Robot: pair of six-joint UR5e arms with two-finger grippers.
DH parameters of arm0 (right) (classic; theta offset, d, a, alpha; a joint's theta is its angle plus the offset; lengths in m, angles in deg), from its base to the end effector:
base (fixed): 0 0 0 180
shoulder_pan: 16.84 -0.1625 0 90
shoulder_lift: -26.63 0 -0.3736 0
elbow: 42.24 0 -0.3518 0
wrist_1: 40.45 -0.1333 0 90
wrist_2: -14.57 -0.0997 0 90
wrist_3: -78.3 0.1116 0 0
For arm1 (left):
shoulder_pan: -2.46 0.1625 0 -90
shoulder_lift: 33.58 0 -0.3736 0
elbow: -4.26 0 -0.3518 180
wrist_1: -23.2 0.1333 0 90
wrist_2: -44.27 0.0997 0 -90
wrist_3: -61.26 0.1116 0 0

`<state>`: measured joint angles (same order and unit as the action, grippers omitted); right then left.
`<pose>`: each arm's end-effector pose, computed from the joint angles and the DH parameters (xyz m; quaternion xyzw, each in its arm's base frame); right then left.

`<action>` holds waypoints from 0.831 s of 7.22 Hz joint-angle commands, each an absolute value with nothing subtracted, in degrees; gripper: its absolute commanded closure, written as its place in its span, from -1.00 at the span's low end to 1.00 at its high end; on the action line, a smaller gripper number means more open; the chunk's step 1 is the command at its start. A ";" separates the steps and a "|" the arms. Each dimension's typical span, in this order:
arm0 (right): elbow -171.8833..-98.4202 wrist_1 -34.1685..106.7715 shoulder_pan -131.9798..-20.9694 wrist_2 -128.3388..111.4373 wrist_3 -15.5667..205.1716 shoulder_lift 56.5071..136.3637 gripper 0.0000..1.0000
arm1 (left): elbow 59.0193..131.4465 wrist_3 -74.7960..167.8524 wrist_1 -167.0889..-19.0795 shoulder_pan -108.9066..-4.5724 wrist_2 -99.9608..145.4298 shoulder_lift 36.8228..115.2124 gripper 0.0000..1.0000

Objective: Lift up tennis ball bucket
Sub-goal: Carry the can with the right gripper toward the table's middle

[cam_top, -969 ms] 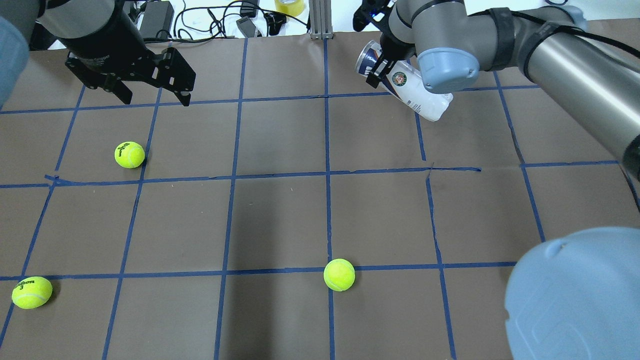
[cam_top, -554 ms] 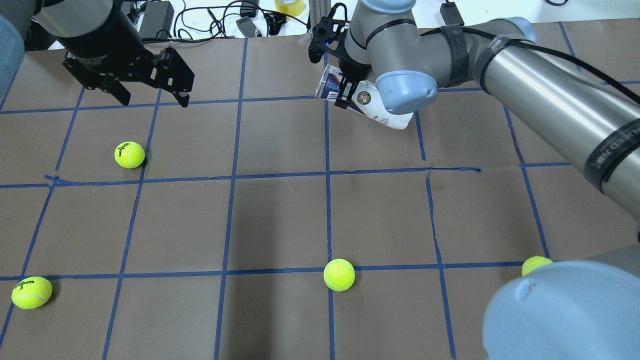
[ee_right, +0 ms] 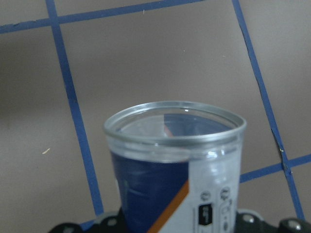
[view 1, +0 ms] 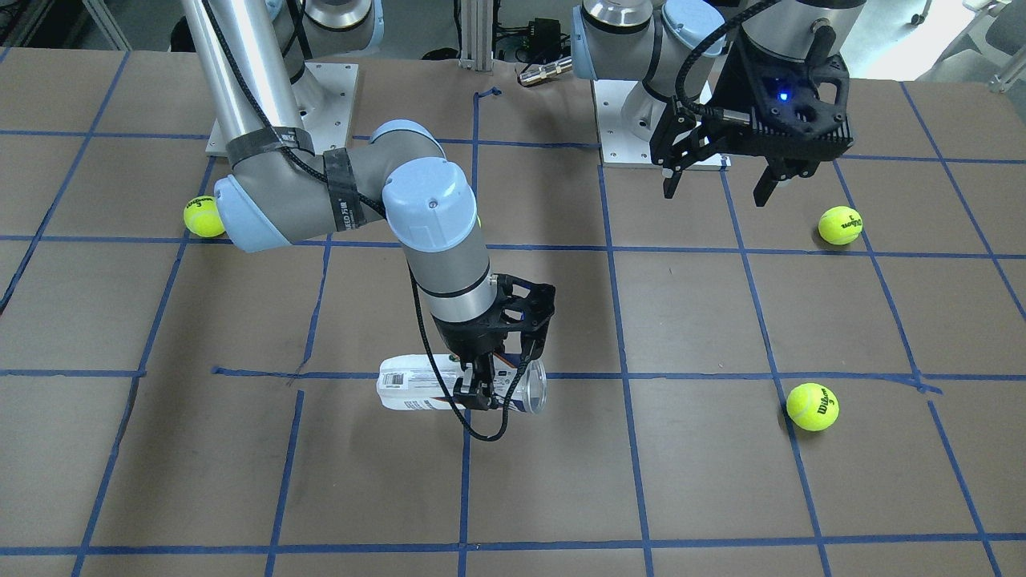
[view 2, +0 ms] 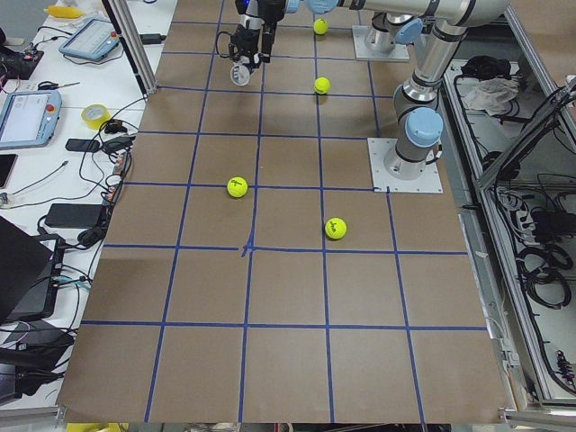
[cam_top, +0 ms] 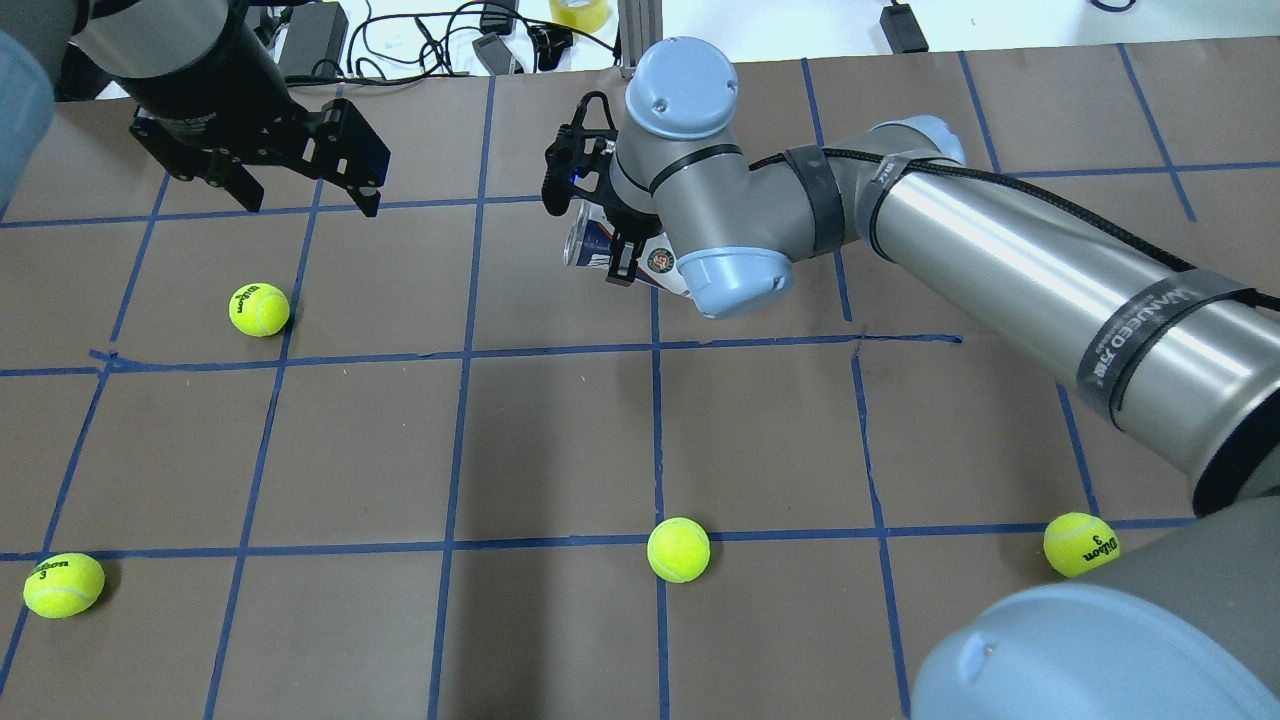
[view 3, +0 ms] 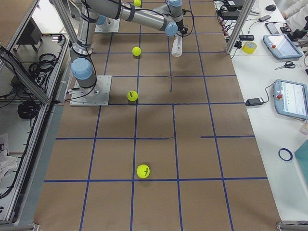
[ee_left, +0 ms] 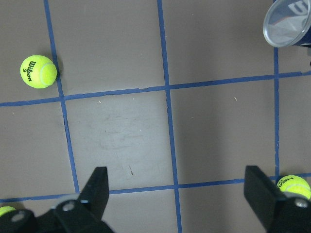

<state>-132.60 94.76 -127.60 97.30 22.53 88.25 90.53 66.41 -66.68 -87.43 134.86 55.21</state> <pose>0.3551 -0.5210 0.2441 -0.6188 0.7699 -0.1552 0.0168 -0.1313 -0.4520 0.4639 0.0437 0.9981 -0.0439 0.0072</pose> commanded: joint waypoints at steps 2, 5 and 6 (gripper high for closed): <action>-132.77 99.00 -131.36 97.89 22.93 84.39 -0.29 | 90.83 66.53 -66.54 -87.46 134.71 55.19 -1.00; -132.95 100.36 -131.36 97.10 22.67 83.14 -1.00 | 90.75 66.44 -66.63 -87.46 134.80 55.10 -1.00; -132.95 100.09 -131.36 97.19 22.67 83.32 -1.00 | 90.83 66.44 -66.63 -87.46 134.71 55.10 -1.00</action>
<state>-132.93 100.27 -131.35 97.15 22.62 83.36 90.78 66.46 -66.62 -87.45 134.79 55.11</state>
